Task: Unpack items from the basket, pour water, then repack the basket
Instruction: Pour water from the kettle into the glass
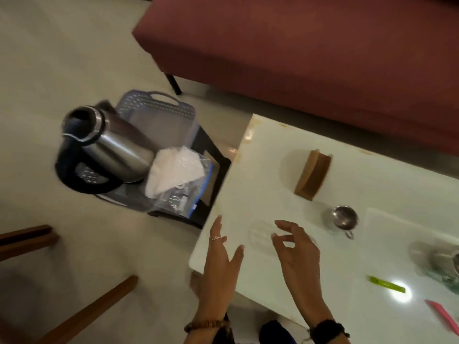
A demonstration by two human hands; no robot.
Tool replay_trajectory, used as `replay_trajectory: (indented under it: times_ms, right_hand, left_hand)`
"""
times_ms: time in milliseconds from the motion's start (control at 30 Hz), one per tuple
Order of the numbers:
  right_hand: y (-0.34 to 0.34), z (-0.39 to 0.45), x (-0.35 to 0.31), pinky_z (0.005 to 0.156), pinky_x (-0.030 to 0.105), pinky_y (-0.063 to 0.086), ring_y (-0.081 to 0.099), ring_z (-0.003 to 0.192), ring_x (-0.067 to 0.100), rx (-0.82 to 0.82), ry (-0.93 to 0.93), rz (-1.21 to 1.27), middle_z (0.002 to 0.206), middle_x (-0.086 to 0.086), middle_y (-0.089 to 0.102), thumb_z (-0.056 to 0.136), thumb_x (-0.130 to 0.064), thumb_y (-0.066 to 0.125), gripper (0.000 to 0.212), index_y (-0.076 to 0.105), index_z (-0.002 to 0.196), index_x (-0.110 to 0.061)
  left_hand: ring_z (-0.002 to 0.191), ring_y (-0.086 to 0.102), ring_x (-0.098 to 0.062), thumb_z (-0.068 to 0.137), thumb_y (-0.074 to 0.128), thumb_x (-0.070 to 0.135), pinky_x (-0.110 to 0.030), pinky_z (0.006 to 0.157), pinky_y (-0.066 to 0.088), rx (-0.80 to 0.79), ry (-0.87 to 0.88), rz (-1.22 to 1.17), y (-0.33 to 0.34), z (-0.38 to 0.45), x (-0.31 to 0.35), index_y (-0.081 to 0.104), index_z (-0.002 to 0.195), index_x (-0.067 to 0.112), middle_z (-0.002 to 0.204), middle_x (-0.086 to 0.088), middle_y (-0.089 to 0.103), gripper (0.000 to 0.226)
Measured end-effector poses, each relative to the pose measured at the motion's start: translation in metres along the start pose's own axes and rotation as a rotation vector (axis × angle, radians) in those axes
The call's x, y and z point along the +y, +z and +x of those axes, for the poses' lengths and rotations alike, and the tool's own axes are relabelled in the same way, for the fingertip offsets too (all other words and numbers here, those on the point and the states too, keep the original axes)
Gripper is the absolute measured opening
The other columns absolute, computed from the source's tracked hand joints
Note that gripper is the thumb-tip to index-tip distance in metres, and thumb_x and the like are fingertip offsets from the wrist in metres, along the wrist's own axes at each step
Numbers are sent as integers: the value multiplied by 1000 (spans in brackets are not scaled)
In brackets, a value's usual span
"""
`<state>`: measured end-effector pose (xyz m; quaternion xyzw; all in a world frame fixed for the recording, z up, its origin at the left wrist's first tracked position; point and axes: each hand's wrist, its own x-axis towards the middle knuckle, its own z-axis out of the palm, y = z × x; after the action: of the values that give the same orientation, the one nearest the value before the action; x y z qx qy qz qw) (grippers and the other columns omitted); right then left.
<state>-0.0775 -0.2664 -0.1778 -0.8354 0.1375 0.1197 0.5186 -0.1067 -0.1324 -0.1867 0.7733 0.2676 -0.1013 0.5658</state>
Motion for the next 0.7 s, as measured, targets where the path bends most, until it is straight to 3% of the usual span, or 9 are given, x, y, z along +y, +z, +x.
replay_trajectory:
  times_ms: [67, 167, 300, 500, 600, 700]
  right_hand:
    - [33, -1, -27, 67, -1, 43, 60, 88, -2, -85, -21, 67, 102, -18, 63, 88, -19, 61, 19, 60, 104, -28]
    - [99, -1, -70, 64, -3, 41, 59, 83, -10, -226, -51, 168, 95, -17, 67, 84, -16, 65, 15, 65, 96, -25]
    - [185, 0, -120, 68, -2, 42, 60, 84, -11, -405, -65, 250, 93, -11, 69, 82, -19, 68, 15, 66, 96, -24]
    - [285, 25, -164, 78, 2, 41, 54, 99, -12, -558, -100, 186, 109, -22, 60, 77, -42, 68, 38, 60, 112, -31]
    - [318, 39, -176, 94, 18, 40, 52, 113, 2, -629, -73, 173, 116, -19, 58, 74, -45, 70, 46, 57, 116, -30]
    - [336, 45, -184, 96, 30, 48, 60, 106, 6, -623, -63, 155, 109, -13, 68, 72, -48, 70, 40, 64, 106, -28]
  left_hand:
    - [124, 30, 0, 86, 58, 10, -14, 101, 24, 110, 91, 97, -39, 4, 0, 15, 133, 43, 138, 17, 26, 72]
    - [132, 27, -10, 85, 59, 10, -13, 101, 18, 248, 40, 172, -102, 18, -18, 19, 140, 27, 145, 6, 26, 70]
    - [137, 22, -20, 85, 61, 16, -25, 108, 21, 289, -142, 179, -174, 46, -58, 16, 143, 15, 152, -8, 20, 74]
    - [143, 1, -23, 73, 72, 39, -38, 118, 10, 285, -179, 361, -257, 117, -103, 0, 145, 11, 156, -11, 0, 106]
    - [142, 11, -25, 65, 77, 45, -45, 116, 18, 224, -61, 472, -277, 150, -108, 3, 145, 10, 154, -13, 10, 115]
    - [142, 14, -26, 61, 78, 47, -48, 112, 26, 224, -28, 508, -283, 166, -113, 6, 145, 12, 154, -13, 10, 116]
